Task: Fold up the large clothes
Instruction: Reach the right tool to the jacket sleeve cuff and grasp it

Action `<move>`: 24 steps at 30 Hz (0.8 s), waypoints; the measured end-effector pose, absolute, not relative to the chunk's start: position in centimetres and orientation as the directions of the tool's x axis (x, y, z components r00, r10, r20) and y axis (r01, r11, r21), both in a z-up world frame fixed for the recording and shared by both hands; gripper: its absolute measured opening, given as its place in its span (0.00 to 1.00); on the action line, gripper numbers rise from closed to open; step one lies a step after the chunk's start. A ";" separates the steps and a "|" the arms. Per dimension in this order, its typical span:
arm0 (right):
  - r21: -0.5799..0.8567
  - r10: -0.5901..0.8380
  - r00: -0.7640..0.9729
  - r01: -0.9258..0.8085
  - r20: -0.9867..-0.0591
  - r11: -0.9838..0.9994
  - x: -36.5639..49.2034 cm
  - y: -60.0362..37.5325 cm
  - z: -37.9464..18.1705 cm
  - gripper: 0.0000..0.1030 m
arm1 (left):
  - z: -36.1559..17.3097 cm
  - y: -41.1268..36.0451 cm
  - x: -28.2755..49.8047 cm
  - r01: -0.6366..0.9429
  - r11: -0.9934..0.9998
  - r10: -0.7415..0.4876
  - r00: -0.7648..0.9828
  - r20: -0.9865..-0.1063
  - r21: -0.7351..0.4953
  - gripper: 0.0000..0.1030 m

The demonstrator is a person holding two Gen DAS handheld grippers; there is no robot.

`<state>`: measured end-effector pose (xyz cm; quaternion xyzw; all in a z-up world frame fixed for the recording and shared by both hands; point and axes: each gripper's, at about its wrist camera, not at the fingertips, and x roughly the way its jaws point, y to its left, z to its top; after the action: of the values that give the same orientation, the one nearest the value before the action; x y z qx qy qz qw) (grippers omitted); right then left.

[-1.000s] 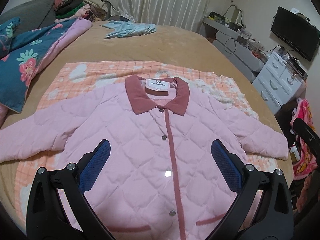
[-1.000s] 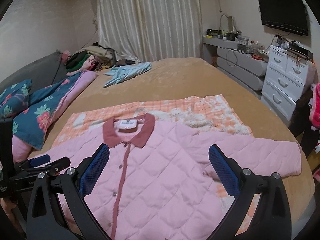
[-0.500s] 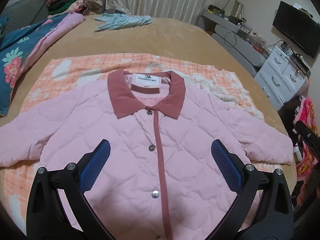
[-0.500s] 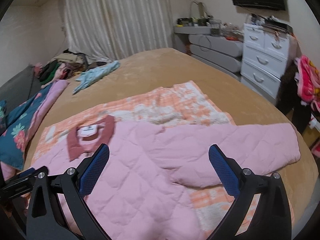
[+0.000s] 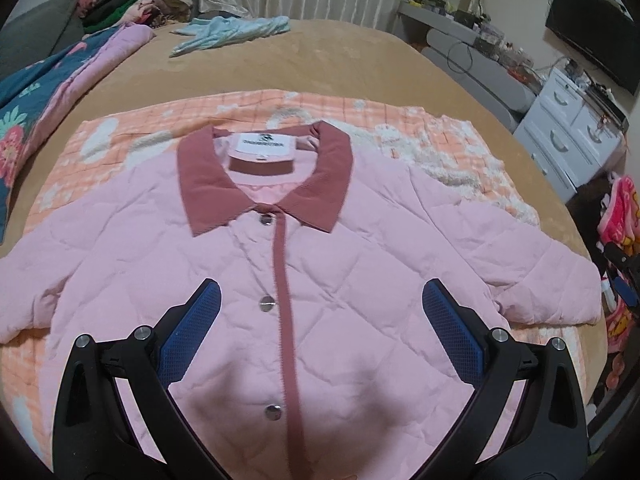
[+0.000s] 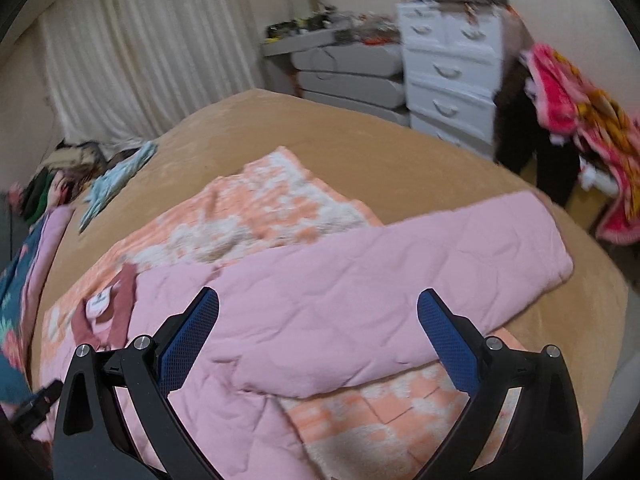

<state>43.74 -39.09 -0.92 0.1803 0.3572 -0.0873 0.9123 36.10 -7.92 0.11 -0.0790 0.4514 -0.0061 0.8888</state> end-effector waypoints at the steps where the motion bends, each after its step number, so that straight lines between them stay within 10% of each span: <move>1: 0.287 -0.025 0.722 0.307 -0.692 0.907 43.9 -39.9 -1.5 0.96 | -0.2 -8.4 36.3 -0.052 0.989 -0.084 0.586 -0.806 -0.141 0.92; 24: 0.374 -0.143 0.600 0.649 -0.787 0.662 43.9 -52.7 -9.2 0.96 | -4.5 -12.6 39.2 -0.031 0.997 -0.047 0.528 -0.848 -0.075 0.92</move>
<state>43.89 -52.65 -9.24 0.3345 0.3784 -0.2388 0.8294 39.17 -12.56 -4.47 -0.0404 0.4856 -0.0047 0.8732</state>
